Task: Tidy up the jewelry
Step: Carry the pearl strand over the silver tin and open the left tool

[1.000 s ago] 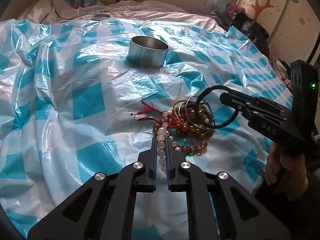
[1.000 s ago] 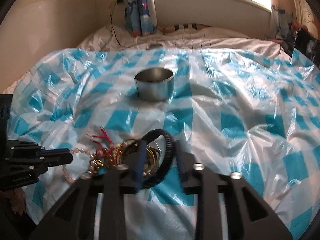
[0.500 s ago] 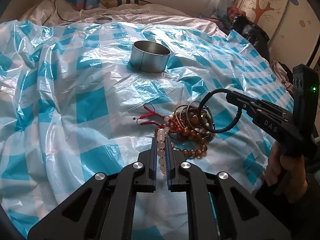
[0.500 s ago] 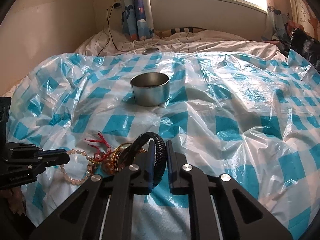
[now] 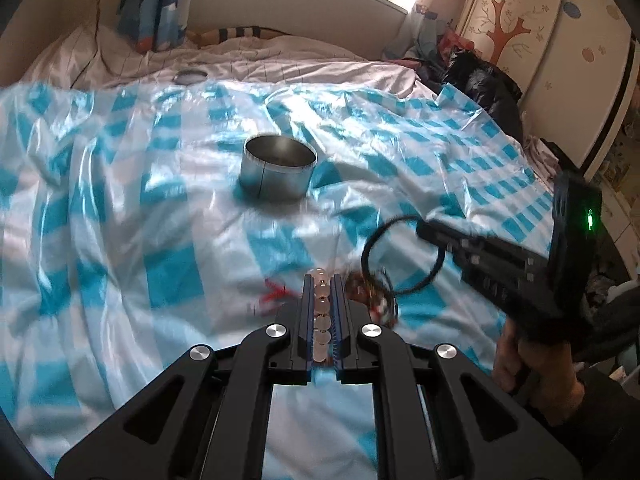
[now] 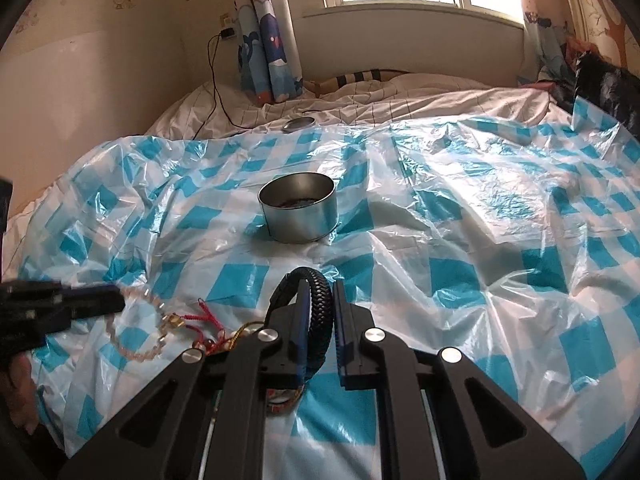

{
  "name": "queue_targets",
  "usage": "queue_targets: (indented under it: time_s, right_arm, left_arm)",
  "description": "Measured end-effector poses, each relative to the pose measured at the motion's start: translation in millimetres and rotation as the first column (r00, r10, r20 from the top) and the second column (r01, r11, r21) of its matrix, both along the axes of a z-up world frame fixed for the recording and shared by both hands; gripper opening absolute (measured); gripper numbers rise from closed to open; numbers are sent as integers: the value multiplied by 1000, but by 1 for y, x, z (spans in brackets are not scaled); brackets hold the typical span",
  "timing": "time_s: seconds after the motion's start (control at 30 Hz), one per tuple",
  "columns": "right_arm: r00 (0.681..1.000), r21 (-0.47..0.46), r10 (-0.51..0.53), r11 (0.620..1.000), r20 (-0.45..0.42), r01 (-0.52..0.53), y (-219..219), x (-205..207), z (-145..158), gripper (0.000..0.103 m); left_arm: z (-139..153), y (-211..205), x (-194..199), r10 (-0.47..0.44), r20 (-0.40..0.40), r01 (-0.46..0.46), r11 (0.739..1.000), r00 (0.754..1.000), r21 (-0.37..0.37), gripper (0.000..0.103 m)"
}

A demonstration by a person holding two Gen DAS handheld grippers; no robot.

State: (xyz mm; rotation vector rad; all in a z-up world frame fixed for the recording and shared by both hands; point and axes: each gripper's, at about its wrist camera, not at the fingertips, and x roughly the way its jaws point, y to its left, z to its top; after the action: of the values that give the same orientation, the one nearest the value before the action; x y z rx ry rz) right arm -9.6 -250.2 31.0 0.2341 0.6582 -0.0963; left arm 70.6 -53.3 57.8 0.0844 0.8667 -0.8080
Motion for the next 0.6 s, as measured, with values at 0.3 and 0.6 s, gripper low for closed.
queue_targets:
  time_s: [0.3,0.6]
  right_arm:
    - [1000,93,1,996,6,-1,-11,-3,-1,12]
    - [1000,139,-15,990,-6,16,-24,-4,-4,12]
  left_arm:
    - [44,-74,77,-14,53,14,1000,999,-8,7]
    - [-24,-142,174,100,-26,-93,979,995,180,16]
